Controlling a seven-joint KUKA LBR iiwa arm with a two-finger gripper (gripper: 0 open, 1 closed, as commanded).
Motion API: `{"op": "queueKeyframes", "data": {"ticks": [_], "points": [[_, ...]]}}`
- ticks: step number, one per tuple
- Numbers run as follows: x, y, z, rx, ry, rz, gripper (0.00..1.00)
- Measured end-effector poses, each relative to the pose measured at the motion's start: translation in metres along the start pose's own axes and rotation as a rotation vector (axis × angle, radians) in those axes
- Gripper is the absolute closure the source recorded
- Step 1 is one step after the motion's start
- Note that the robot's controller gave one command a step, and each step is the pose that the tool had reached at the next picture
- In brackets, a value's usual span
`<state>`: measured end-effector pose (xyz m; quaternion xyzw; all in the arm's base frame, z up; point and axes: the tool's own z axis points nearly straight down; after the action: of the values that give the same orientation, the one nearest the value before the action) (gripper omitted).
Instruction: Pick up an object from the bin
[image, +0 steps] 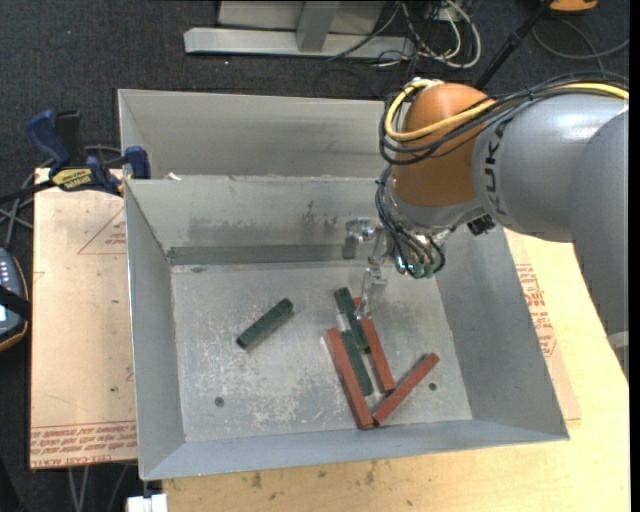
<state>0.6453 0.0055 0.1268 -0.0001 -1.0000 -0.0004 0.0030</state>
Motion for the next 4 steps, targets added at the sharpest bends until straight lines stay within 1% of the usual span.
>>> {"op": "queueKeyframes", "data": {"ticks": [1, 2, 3, 4], "points": [[-0.002, 0.000, -0.005, 0.000, -0.008, 0.000, 0.00], [0.012, -0.003, 0.006, 0.001, -0.008, -0.341, 0.00], [0.046, -0.011, 0.006, 0.001, -0.005, -0.510, 0.00], [0.033, -0.003, 0.010, 0.003, -0.010, -0.738, 0.00]]}}
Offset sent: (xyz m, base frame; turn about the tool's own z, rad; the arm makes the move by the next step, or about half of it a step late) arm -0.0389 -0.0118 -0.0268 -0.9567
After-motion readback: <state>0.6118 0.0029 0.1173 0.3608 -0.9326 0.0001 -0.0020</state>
